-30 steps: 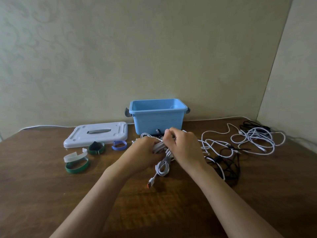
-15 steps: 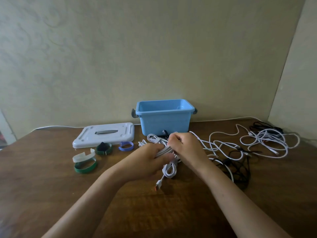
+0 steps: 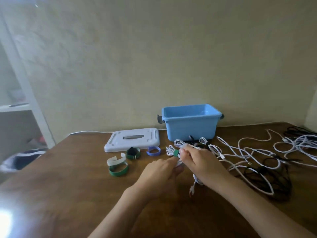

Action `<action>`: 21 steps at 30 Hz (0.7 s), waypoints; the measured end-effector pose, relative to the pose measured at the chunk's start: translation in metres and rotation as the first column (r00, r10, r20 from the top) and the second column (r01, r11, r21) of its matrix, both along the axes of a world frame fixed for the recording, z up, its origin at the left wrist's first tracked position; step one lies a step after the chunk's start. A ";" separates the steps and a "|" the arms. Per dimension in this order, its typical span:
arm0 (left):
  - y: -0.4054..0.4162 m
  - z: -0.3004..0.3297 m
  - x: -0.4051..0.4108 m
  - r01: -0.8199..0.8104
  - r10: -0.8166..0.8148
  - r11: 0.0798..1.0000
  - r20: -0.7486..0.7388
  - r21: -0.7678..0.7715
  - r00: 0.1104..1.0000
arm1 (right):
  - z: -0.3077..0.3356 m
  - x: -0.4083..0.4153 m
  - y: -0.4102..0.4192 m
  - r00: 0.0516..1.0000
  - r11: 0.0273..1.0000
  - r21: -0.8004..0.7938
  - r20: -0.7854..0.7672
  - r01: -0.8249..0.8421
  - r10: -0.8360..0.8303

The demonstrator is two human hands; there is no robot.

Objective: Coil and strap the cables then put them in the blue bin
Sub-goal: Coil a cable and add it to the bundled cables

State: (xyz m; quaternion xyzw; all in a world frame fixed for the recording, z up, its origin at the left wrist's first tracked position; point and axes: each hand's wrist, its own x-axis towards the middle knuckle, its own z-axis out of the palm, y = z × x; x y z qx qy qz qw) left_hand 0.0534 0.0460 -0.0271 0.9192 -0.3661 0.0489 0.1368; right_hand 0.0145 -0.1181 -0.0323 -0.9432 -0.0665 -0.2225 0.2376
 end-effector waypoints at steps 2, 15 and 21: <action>0.003 -0.001 0.004 -0.037 0.036 0.999 -0.027 -0.030 0.999 | 0.003 0.003 0.007 1.000 1.000 -0.006 -0.021 0.015 -0.015; 0.073 -0.004 0.063 -0.407 0.365 0.818 -0.181 -0.407 0.913 | 0.022 0.068 0.038 0.998 1.000 0.009 -0.054 0.023 -0.023; 0.121 -0.004 0.090 -0.579 0.532 0.647 -0.250 -0.497 0.809 | 0.013 0.101 0.064 0.983 0.992 -0.102 -0.170 -0.080 0.062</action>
